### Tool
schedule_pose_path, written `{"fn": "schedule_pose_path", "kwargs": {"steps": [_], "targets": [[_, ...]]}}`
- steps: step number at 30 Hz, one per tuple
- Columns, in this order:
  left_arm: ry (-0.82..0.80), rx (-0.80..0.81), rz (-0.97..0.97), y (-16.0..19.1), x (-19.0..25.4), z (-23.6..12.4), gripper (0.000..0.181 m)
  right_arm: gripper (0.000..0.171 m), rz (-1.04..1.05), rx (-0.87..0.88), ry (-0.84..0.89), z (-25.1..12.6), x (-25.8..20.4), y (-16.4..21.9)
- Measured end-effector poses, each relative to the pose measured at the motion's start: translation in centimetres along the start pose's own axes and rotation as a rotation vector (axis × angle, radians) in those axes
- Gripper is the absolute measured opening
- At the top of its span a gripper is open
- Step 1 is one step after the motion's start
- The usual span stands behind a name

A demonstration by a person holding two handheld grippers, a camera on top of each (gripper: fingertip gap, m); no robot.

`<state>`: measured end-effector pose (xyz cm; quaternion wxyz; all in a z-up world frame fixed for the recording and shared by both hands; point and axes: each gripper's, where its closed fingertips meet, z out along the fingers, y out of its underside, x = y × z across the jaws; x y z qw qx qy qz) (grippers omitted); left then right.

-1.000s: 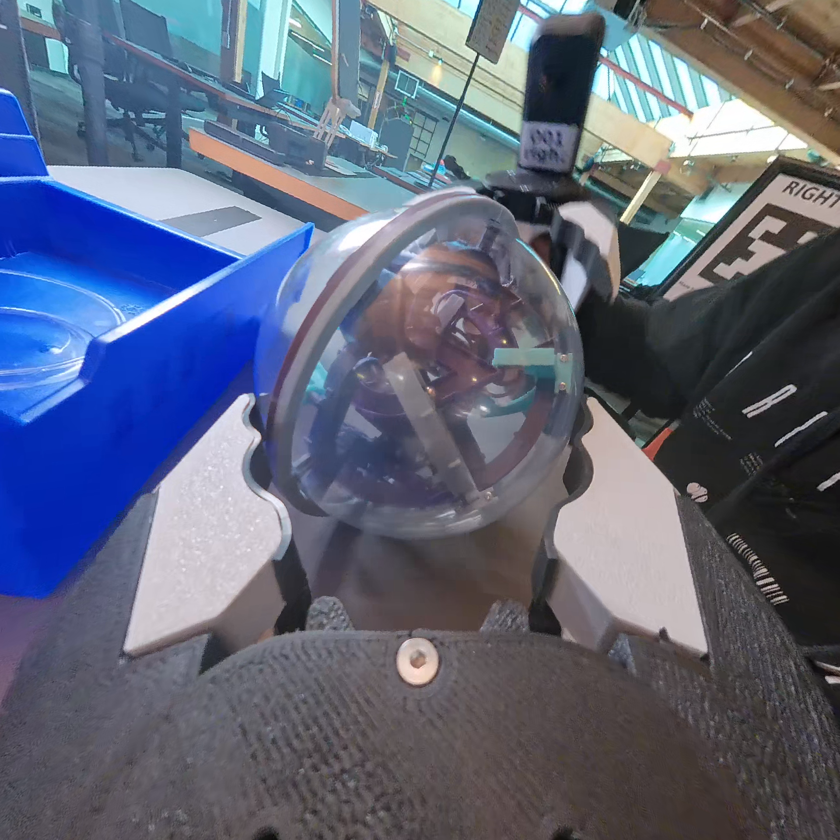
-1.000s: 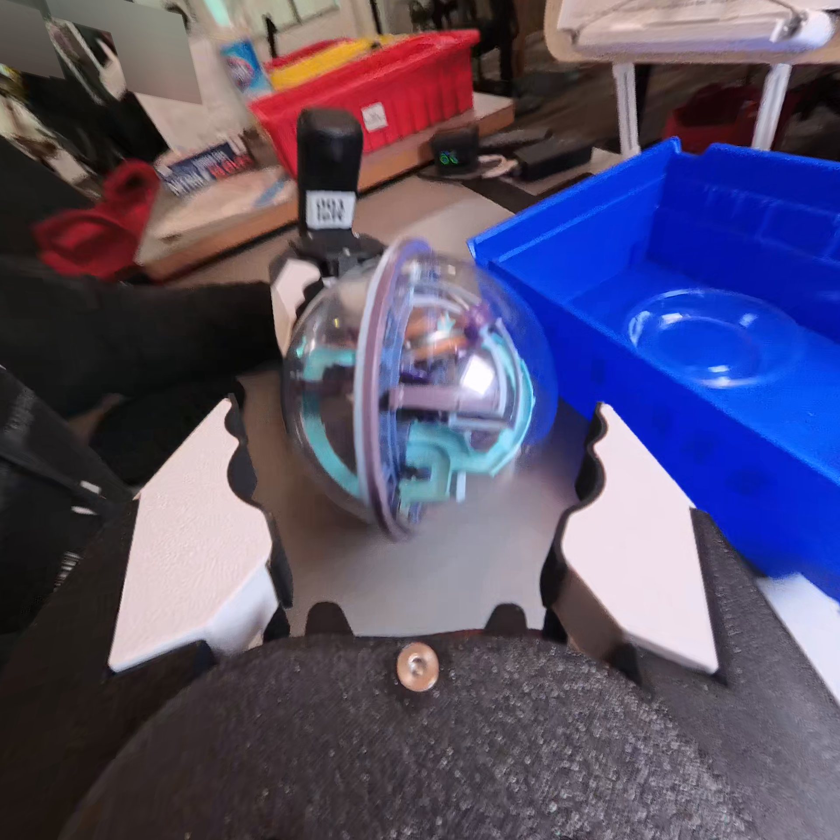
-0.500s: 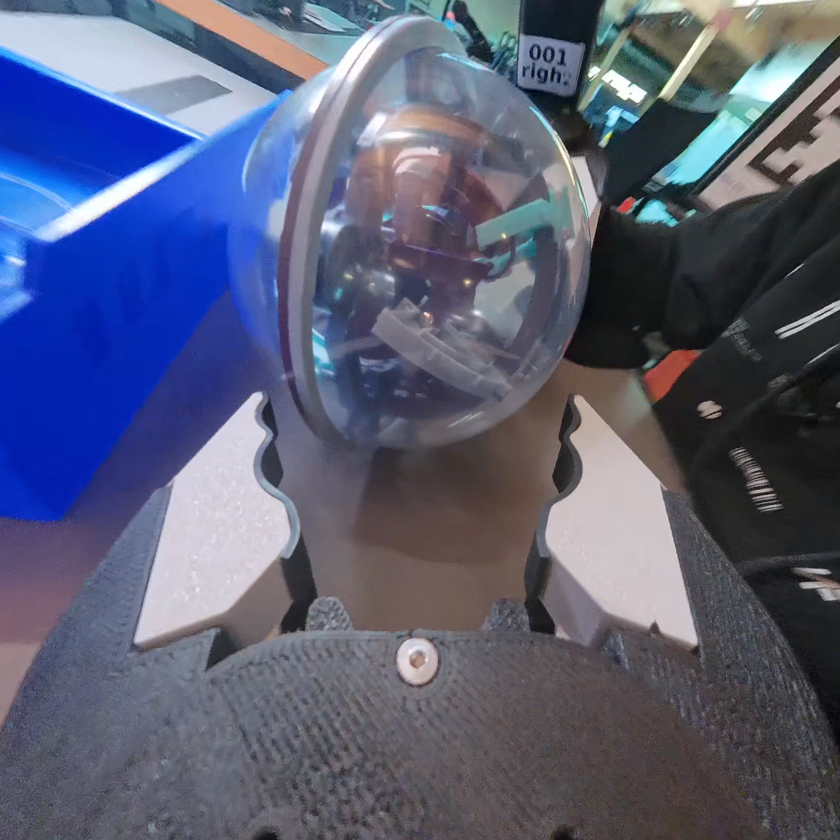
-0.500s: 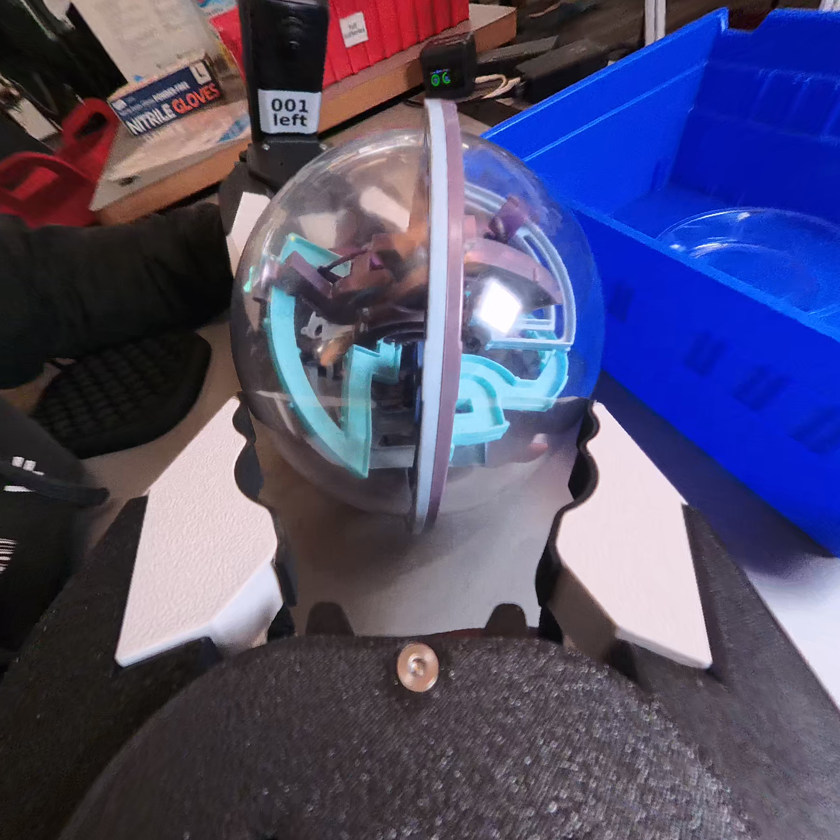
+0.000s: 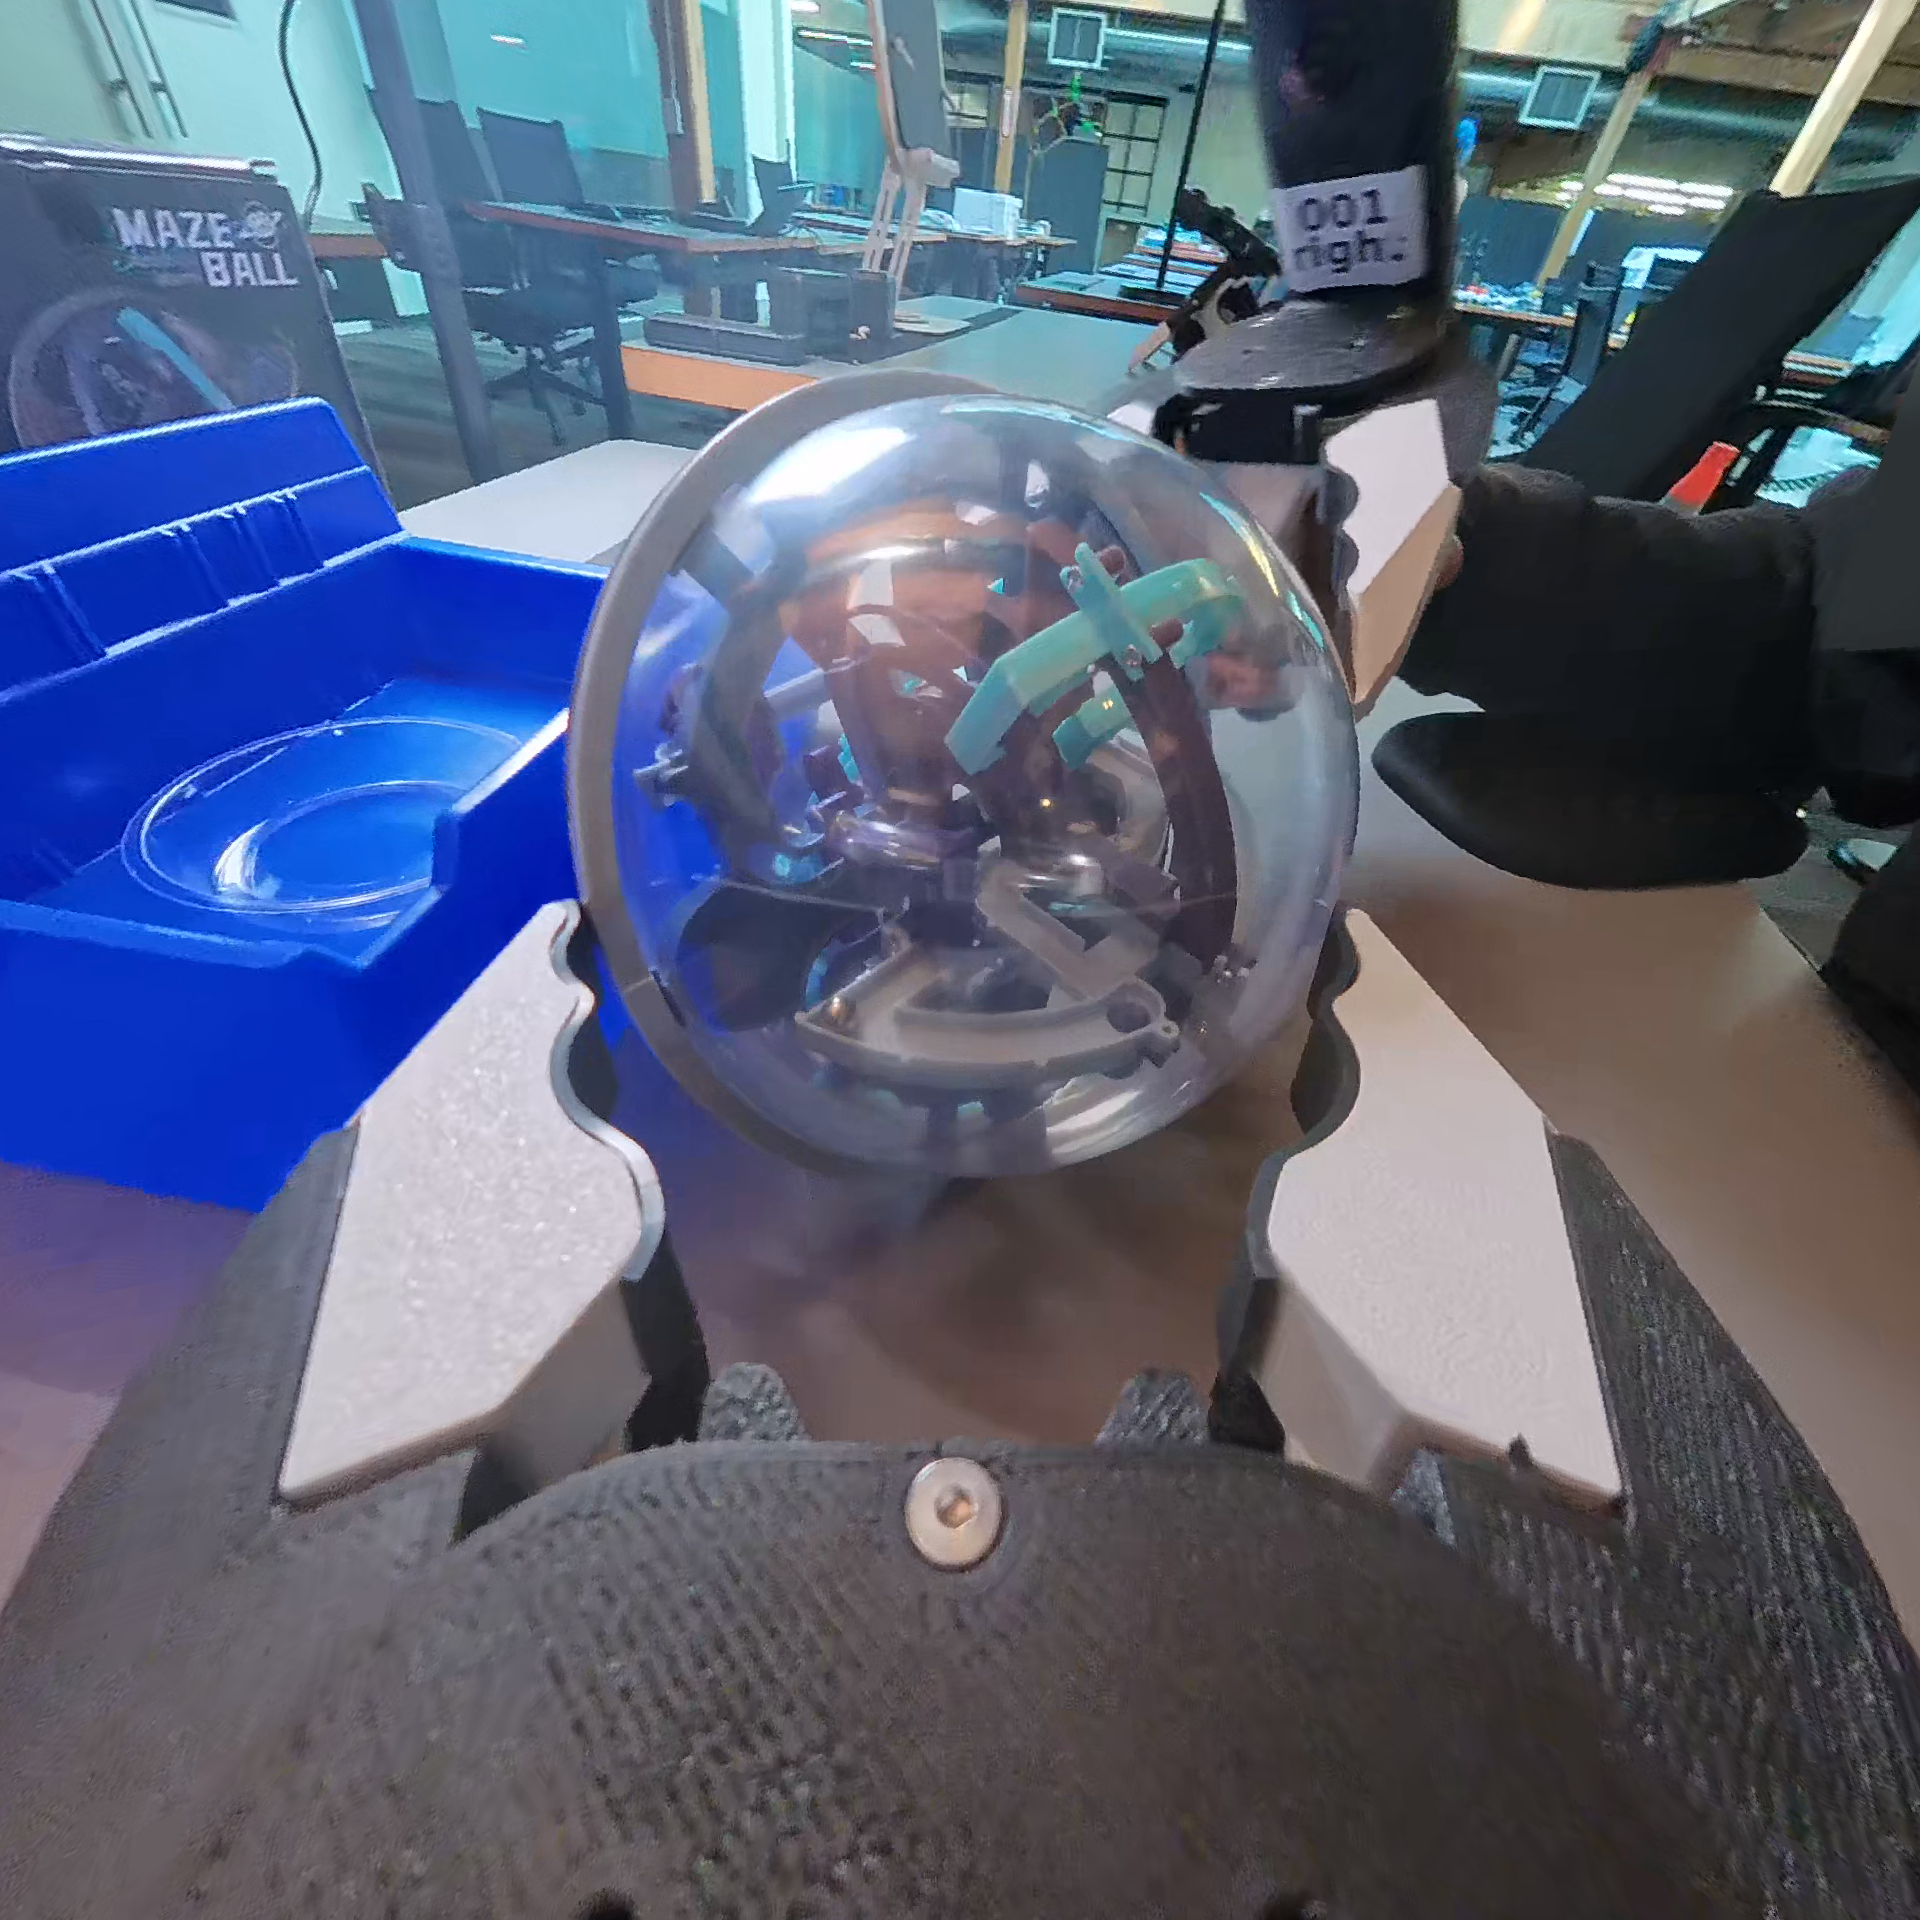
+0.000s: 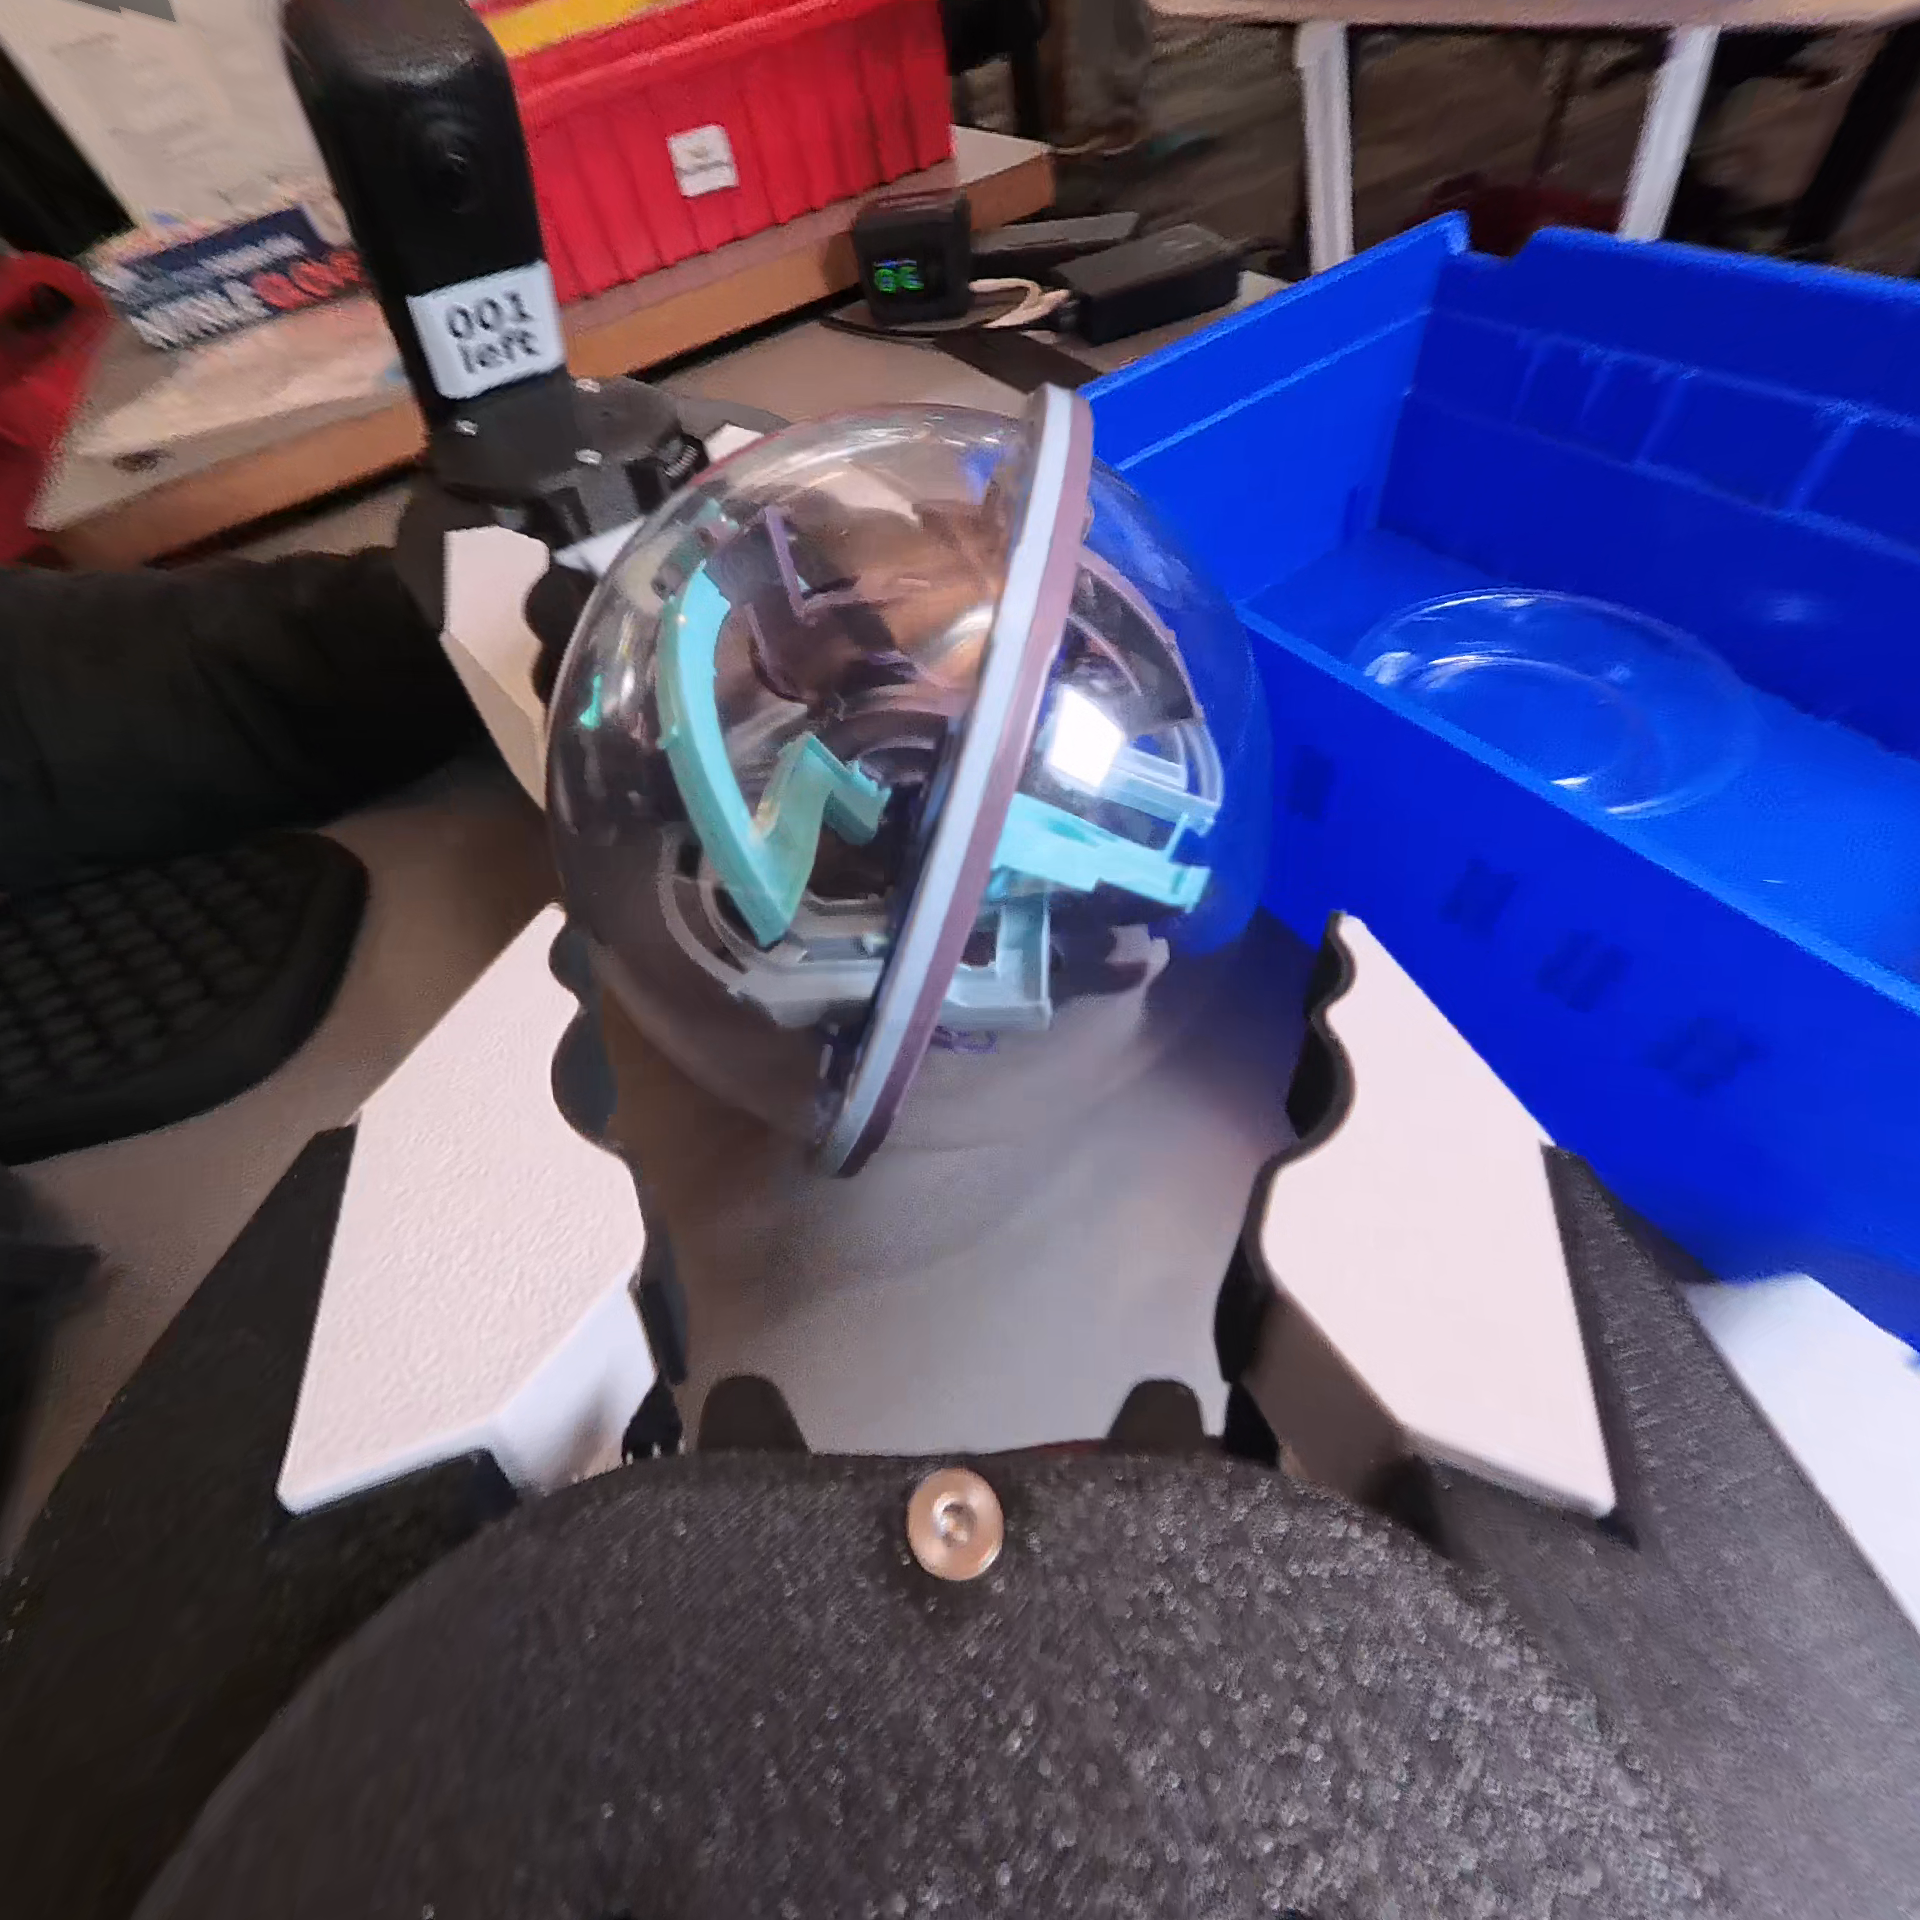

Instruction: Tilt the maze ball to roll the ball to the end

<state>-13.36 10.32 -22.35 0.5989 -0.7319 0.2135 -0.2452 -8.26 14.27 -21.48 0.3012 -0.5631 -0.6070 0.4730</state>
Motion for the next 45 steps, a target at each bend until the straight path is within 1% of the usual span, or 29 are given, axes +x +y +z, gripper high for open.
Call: {"fn": "schedule_pose_path", "kwargs": {"steps": [3,7,9,10,12,13,15,17,19,21,23,29,37,42,45], "targets": [[-0.035,-0.005,-0.003,0.0,0.2,0.2,0.131,0.135,-0.061,-0.034,0.118,-0.4,-0.2,1.0],[-0.072,-0.002,0.044,-0.4,1.1,0.7,0.121,0.14,-0.106,-0.052,0.176,0.4,-0.4,2.3],[-0.077,-0.024,0.099,-0.1,1.3,0.6,0.119,0.141,-0.114,-0.047,0.137,0.4,-0.2,2.4],[-0.067,-0.034,0.124,0.1,1.3,0.3,0.114,0.141,-0.122,-0.034,0.109,0.3,-0.2,2.4],[-0.008,-0.003,0.147,-0.1,1.5,-0.3,0.106,0.14,-0.142,-0.012,0.052,0.1,-0.2,2.5],[0.009,0.026,0.156,-0.4,1.3,-0.6,0.108,0.14,-0.144,-0.008,0.028,0.1,-0.2,2.6],[0.011,0.079,0.146,-0.9,0.1,-1.0,0.123,0.14,-0.149,0.001,-0.005,0.2,-0.1,2.5],[0.035,0.061,0.124,-0.7,-0.6,-0.5,0.135,0.139,-0.144,0.016,-0.029,0.3,0.0,2.3],[0.064,0.016,0.144,0.3,-0.7,0.4,0.139,0.139,-0.135,0.028,-0.053,0.5,0.2,2.1],[0.099,-0.018,0.126,0.8,-0.4,1.2,0.136,0.138,-0.117,0.037,-0.078,0.7,0.3,1.8],[0.12,-0.023,0.143,0.8,0.0,1.5,0.129,0.138,-0.11,0.048,-0.095,0.8,0.3,1.7],[0.087,-0.025,0.196,0.9,0.5,1.7,0.128,0.139,-0.135,0.045,-0.091,0.6,0.2,2.2],[0.038,-0.029,0.307,1.2,1.5,1.9,0.124,0.139,-0.203,-0.01,-0.048,-0.2,-0.2,3.1],[0.009,-0.034,0.367,1.4,1.9,1.9,0.123,0.14,-0.199,0.0,-0.048,-0.4,-0.6,3.3],[0.0,-0.05,0.369,1.6,1.8,1.8,0.123,0.141,-0.186,0.013,-0.045,-0.2,-0.7,3.2]]}}
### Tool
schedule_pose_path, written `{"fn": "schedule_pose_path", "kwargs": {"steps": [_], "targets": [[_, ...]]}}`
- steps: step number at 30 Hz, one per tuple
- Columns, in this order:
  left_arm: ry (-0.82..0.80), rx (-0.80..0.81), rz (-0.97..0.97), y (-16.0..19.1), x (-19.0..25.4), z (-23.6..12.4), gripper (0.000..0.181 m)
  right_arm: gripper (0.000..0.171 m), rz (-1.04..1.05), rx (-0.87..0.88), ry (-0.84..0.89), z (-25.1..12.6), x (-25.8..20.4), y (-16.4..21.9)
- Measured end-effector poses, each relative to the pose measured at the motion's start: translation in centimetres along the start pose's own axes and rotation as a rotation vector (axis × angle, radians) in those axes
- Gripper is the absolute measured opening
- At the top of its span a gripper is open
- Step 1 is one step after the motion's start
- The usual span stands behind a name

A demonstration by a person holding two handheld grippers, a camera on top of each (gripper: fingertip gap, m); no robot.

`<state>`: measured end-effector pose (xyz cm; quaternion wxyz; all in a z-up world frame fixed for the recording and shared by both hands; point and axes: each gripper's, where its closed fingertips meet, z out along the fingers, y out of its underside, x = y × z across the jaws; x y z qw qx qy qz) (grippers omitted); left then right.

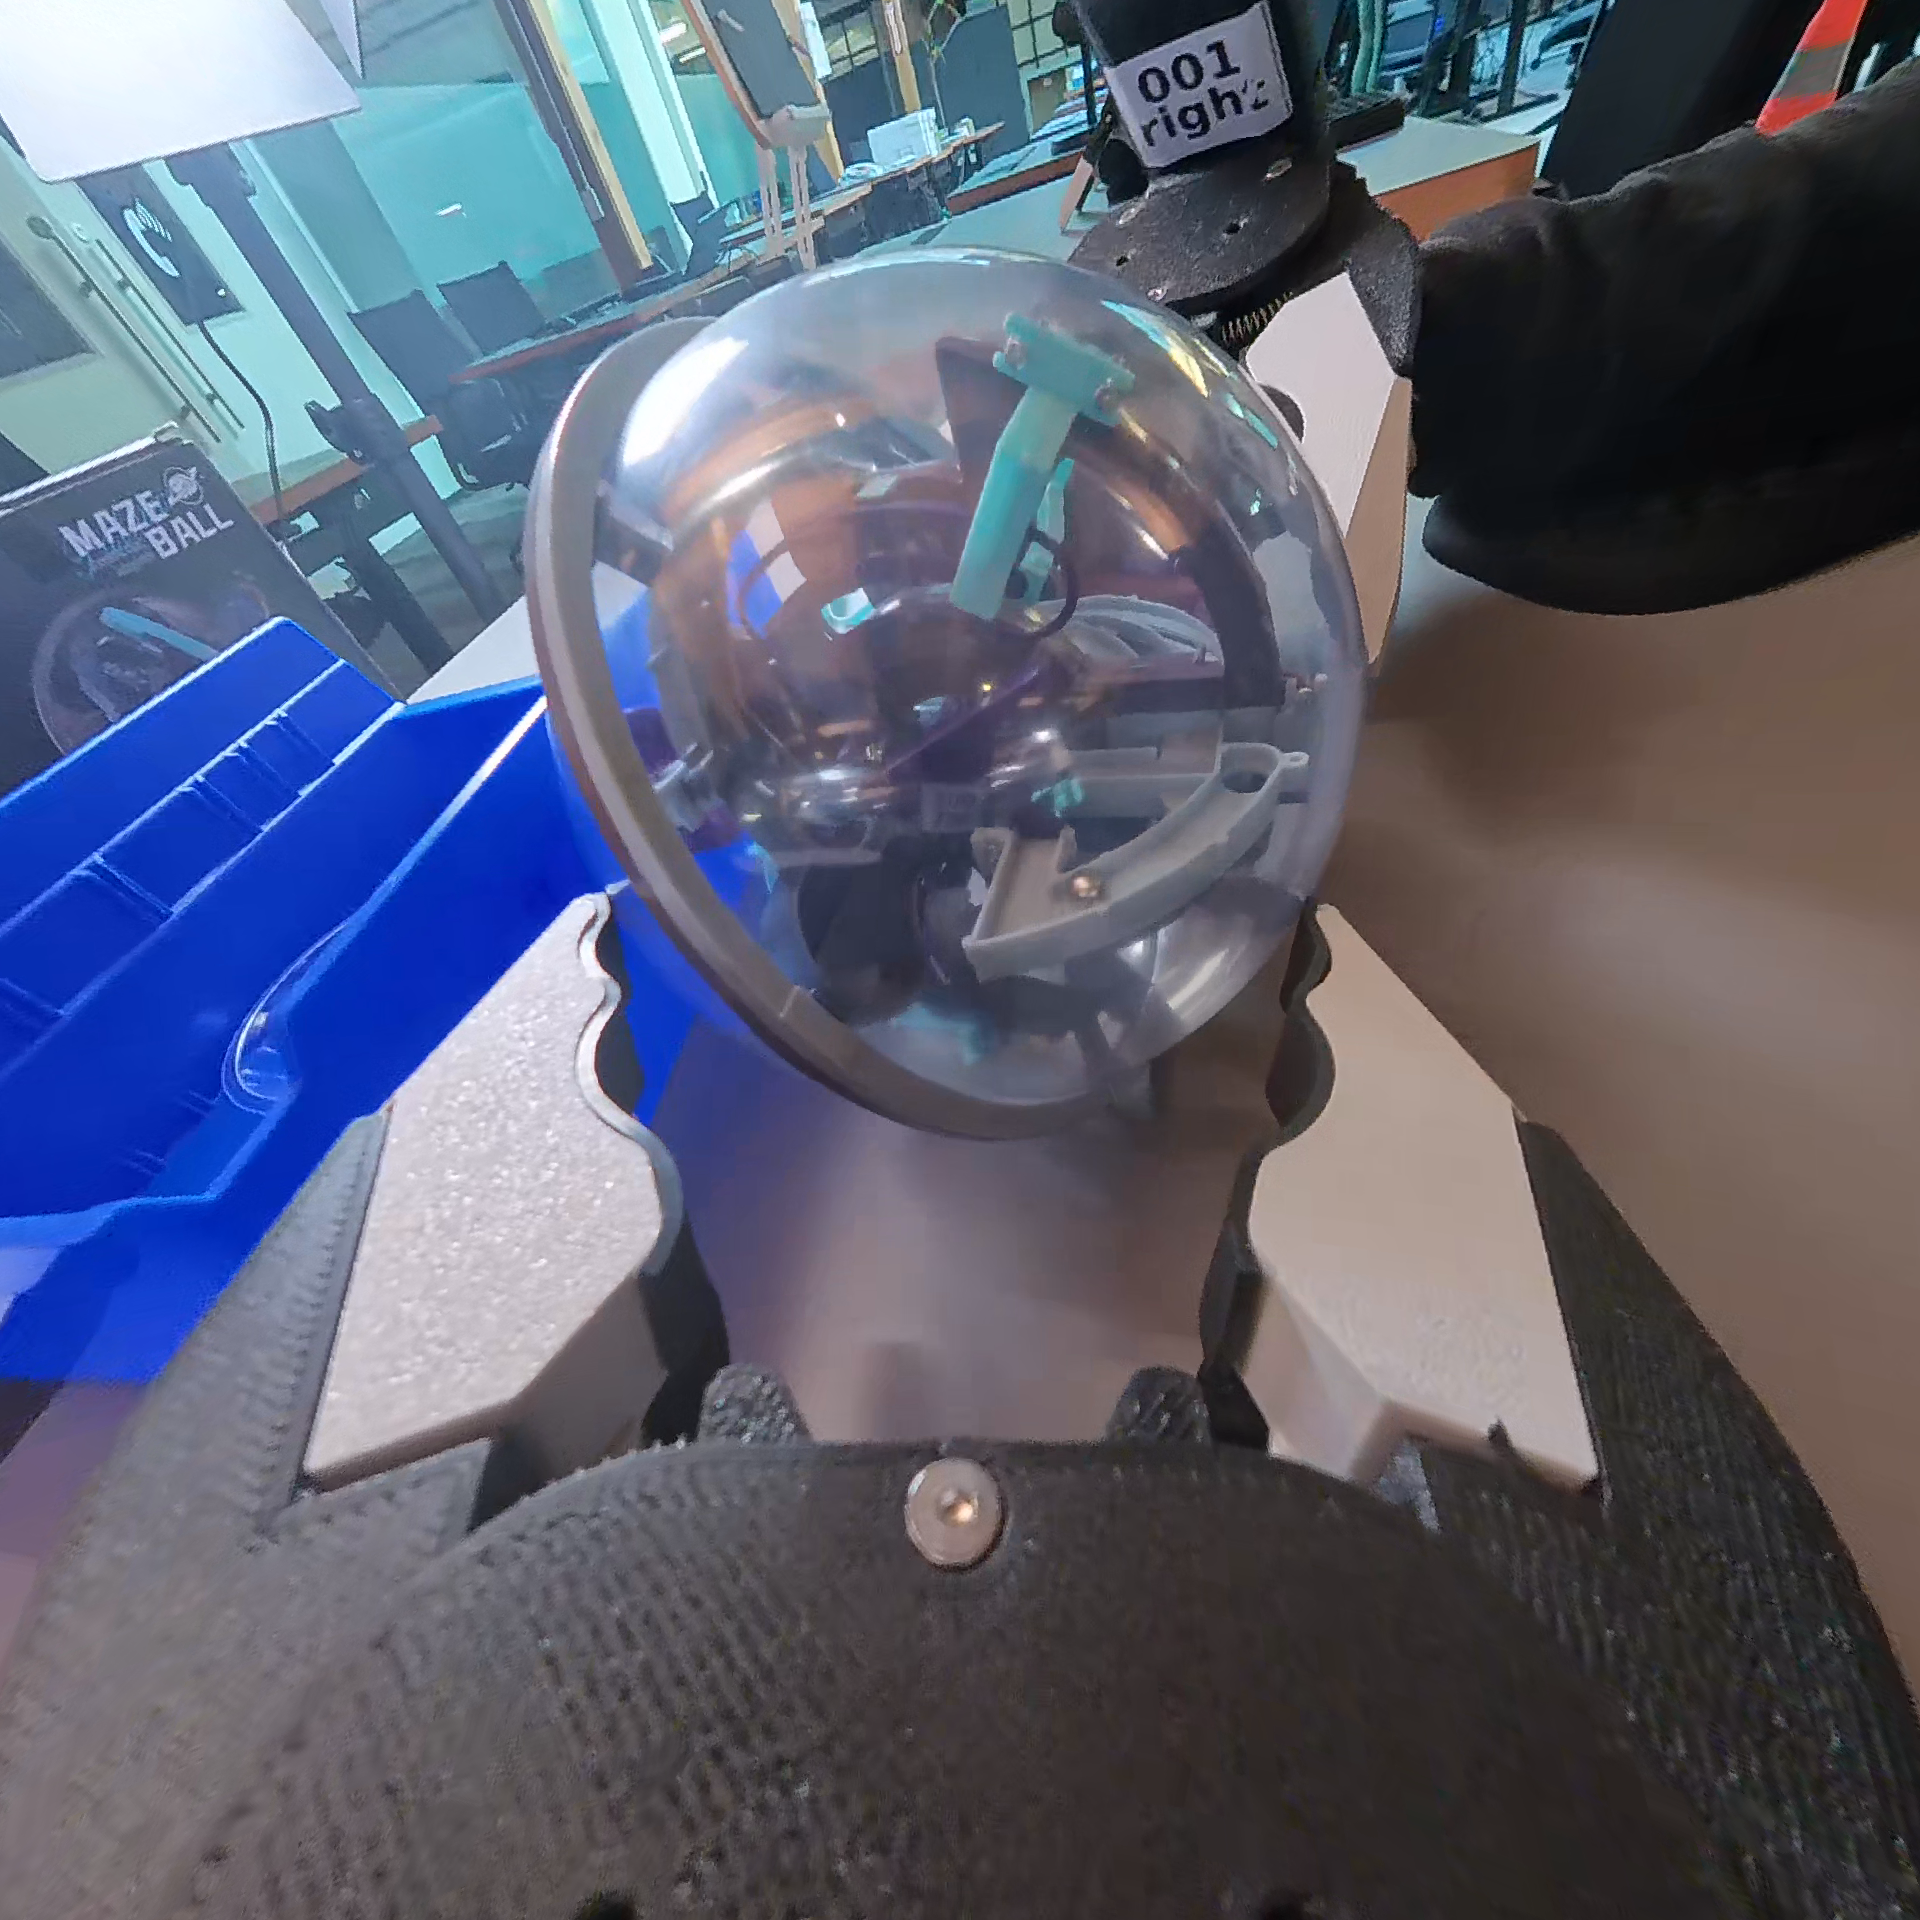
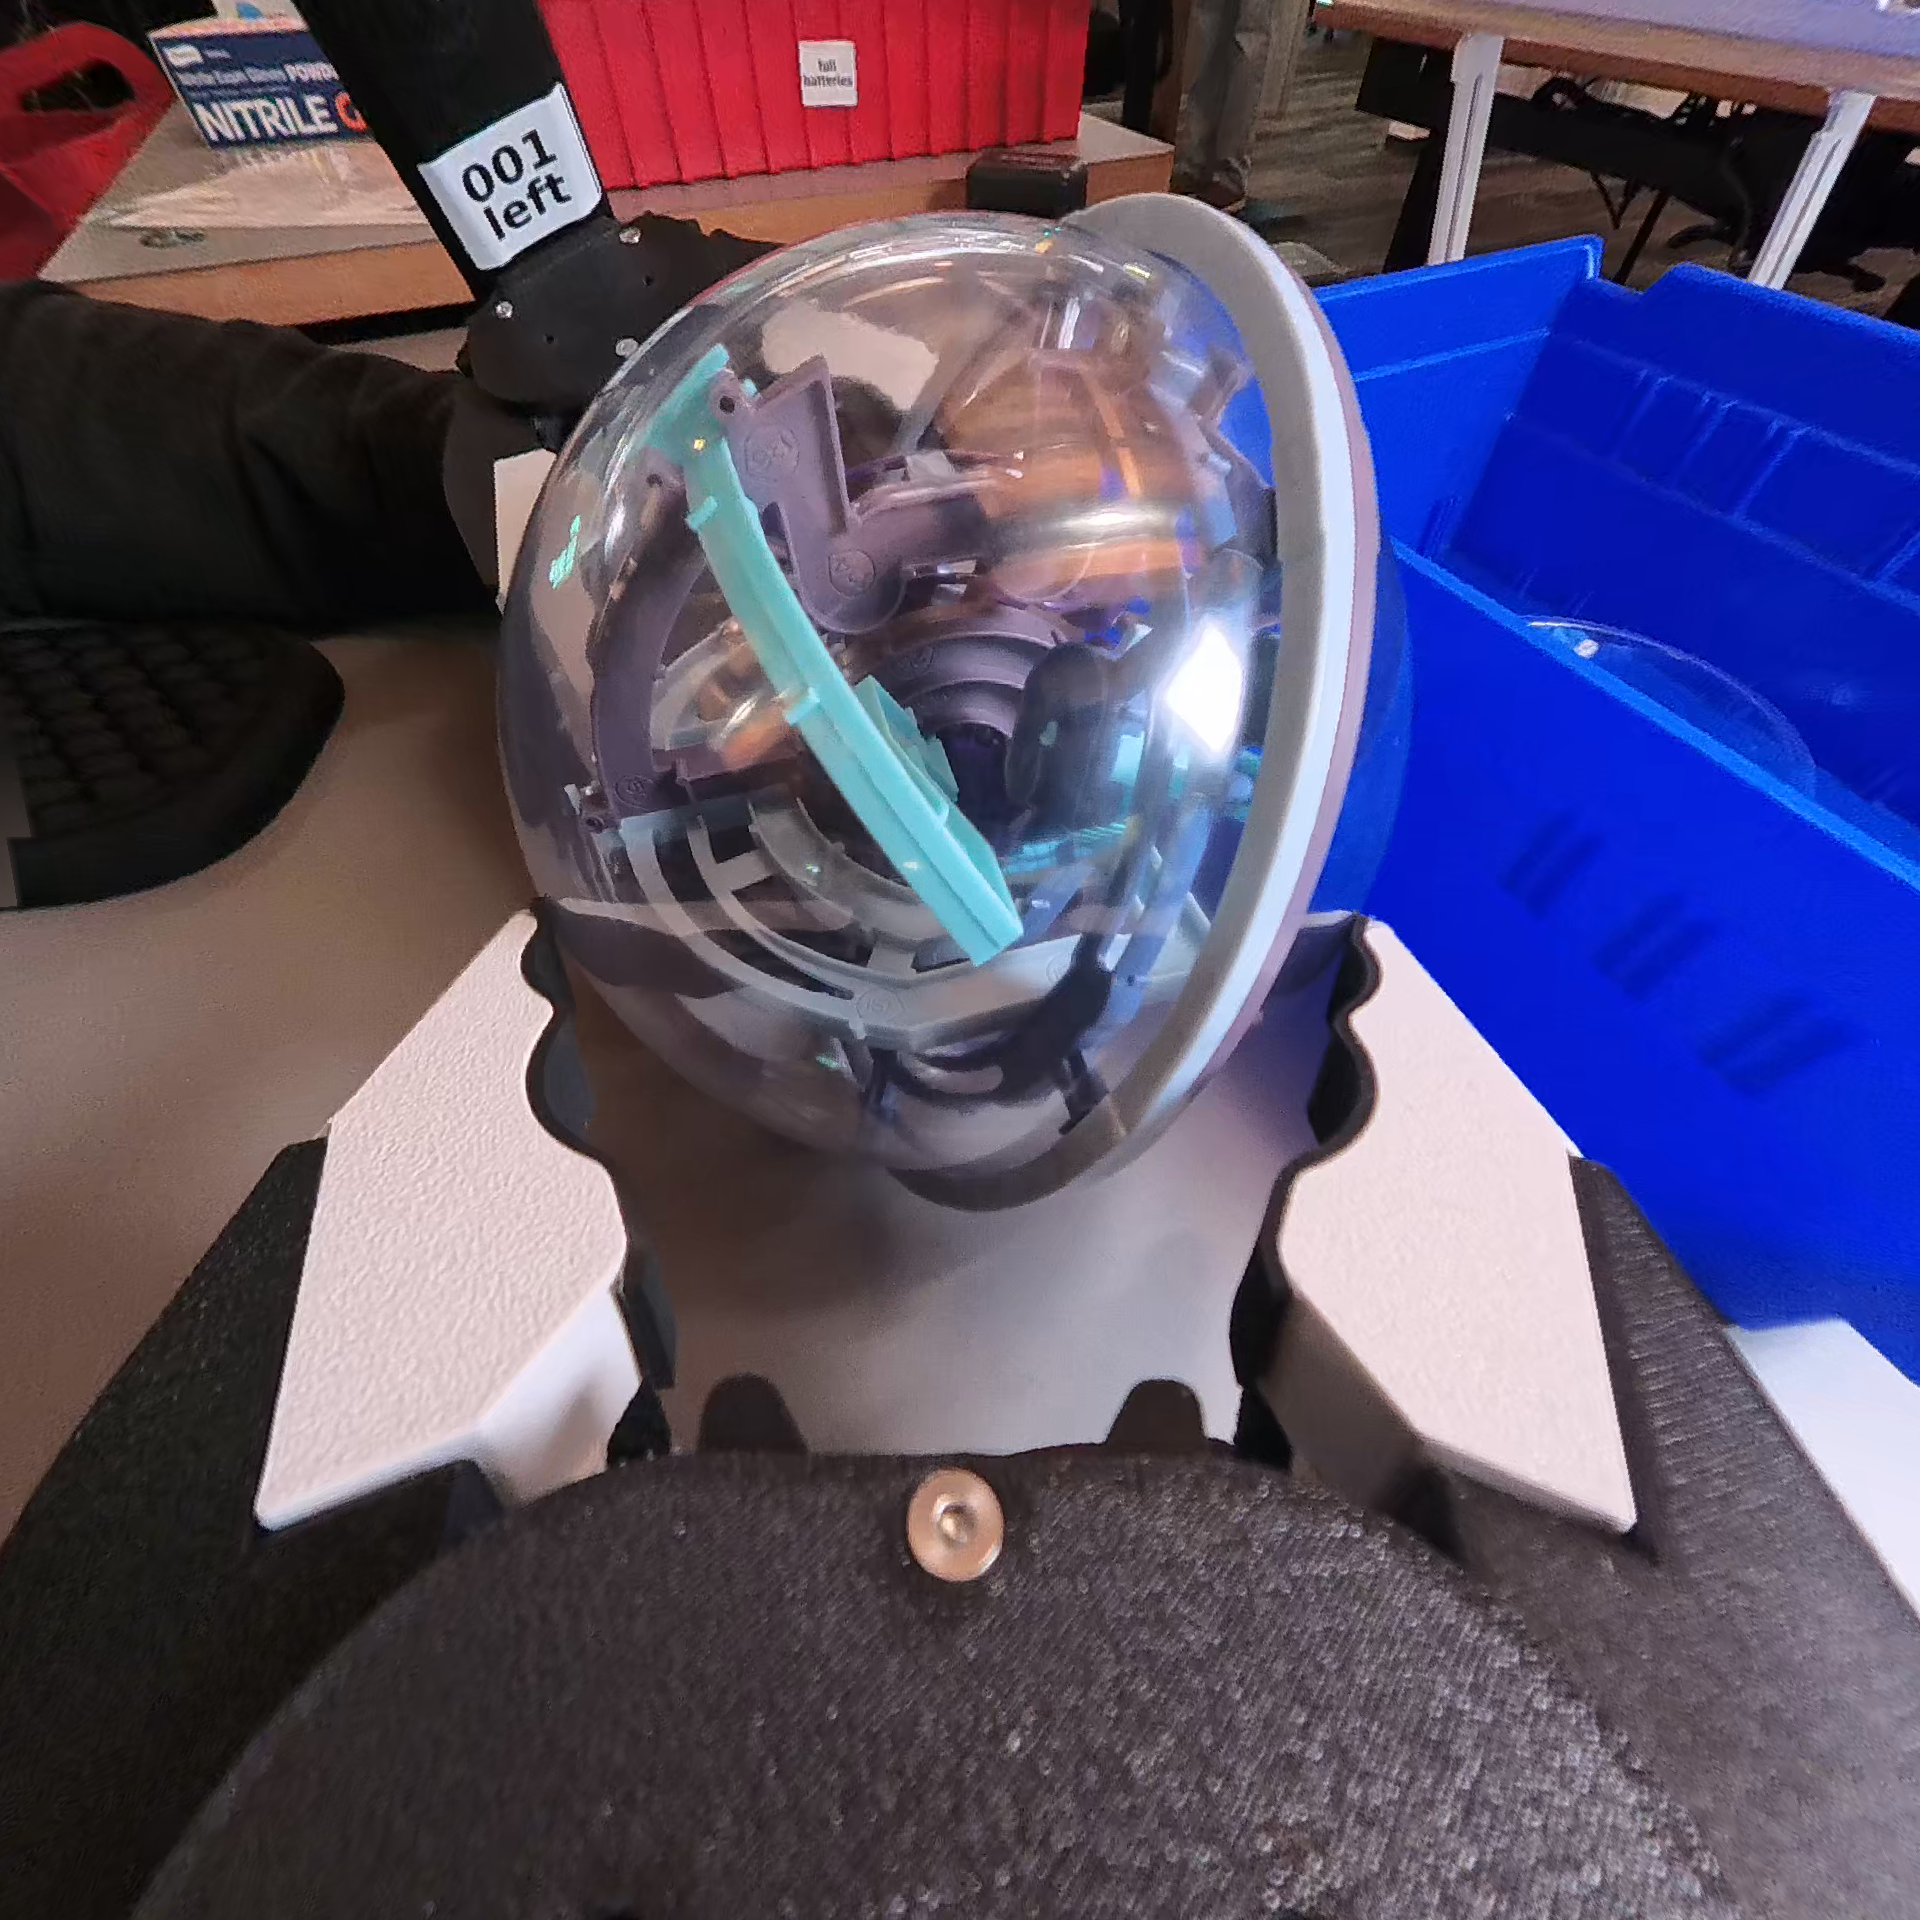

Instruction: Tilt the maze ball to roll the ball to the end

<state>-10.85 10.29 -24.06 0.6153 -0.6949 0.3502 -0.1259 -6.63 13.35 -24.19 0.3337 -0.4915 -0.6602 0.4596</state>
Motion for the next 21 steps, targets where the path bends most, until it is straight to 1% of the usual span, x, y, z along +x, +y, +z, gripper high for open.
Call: {"fn": "schedule_pose_path", "kwargs": {"steps": [7,11,15,21], "targets": [[0.004,-0.033,-0.019,0.6,-0.6,0.1,0.123,0.143,0.002,0.021,0.043,0.6,0.4,-0.8],[0.004,-0.013,-0.013,0.0,-0.9,-0.1,0.122,0.144,0.001,0.053,0.054,0.5,0.4,-1.6],[-0.005,0.034,0.018,-3.2,-1.8,-1.2,0.123,0.144,-0.013,0.119,0.057,-0.3,0.2,-4.7],[-0.026,0.056,0.077,-10.3,-3.8,-4.3,0.122,0.144,-0.039,0.185,0.032,-1.7,-0.4,-11.9]]}}
